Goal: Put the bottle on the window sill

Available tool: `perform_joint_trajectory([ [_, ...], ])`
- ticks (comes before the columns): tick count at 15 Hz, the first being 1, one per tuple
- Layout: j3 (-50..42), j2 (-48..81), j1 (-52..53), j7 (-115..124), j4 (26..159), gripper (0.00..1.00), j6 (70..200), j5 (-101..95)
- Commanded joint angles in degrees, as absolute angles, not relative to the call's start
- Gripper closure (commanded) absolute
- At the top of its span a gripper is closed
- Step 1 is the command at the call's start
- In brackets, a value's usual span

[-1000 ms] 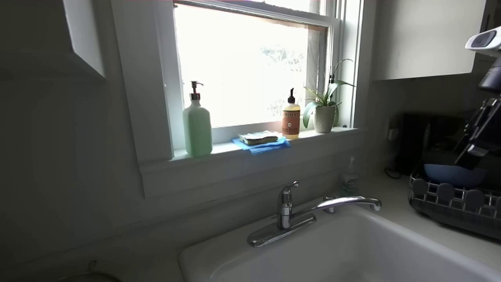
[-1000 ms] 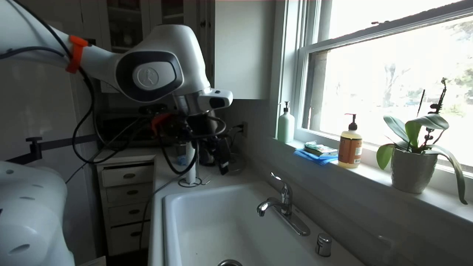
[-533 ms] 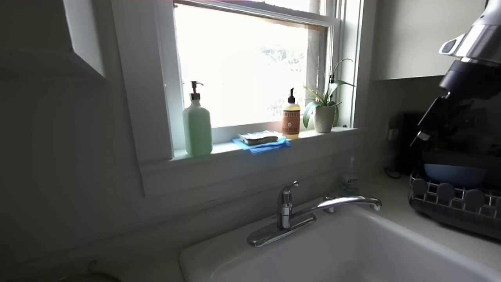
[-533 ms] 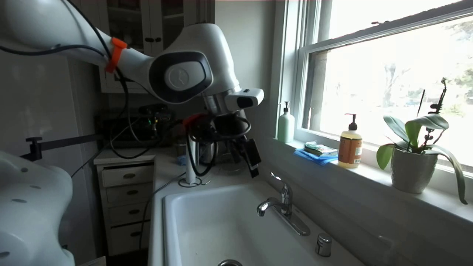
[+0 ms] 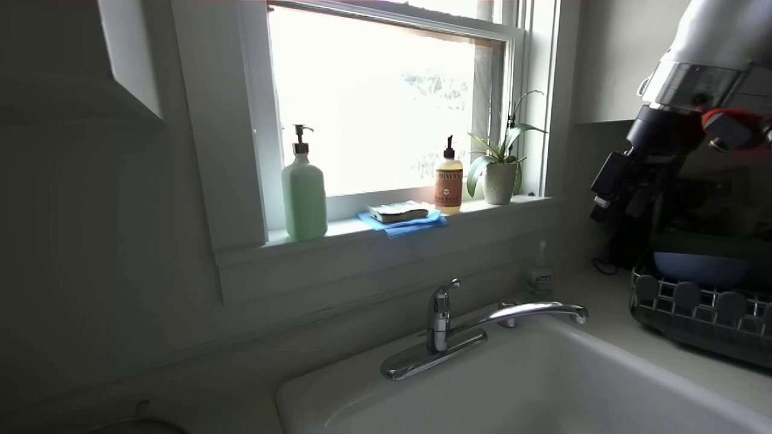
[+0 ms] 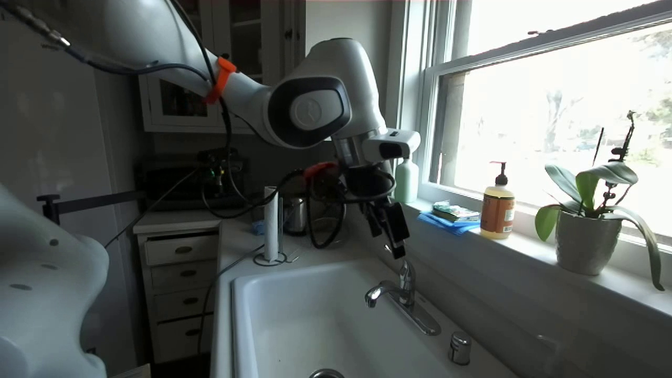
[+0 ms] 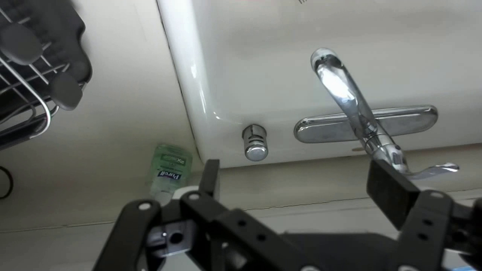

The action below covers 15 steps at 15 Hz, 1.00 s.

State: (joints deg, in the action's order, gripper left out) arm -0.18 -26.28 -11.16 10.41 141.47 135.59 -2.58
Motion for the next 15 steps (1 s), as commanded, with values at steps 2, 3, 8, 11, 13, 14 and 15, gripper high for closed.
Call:
perform_joint_trajectory([
  [2,-1.16,-25.06,-10.24,10.78,140.68,0.0,135.39,-3.03],
  [3,-1.17,-25.06,-10.2,10.78,140.71,0.0,135.39,-3.03],
  [8,-1.01,-23.82,-10.71,12.2,139.28,0.0,135.09,-3.07],
  [11,-1.37,-18.85,-12.26,16.21,134.83,0.0,136.23,-3.23],
  [13,-1.89,-15.53,-12.98,18.71,131.42,0.0,136.77,-3.41],
  [14,-2.09,-13.48,-13.36,20.05,129.25,0.0,136.89,-3.81],
  [15,-2.38,-11.53,-13.63,20.97,127.32,0.0,137.2,-4.08],
])
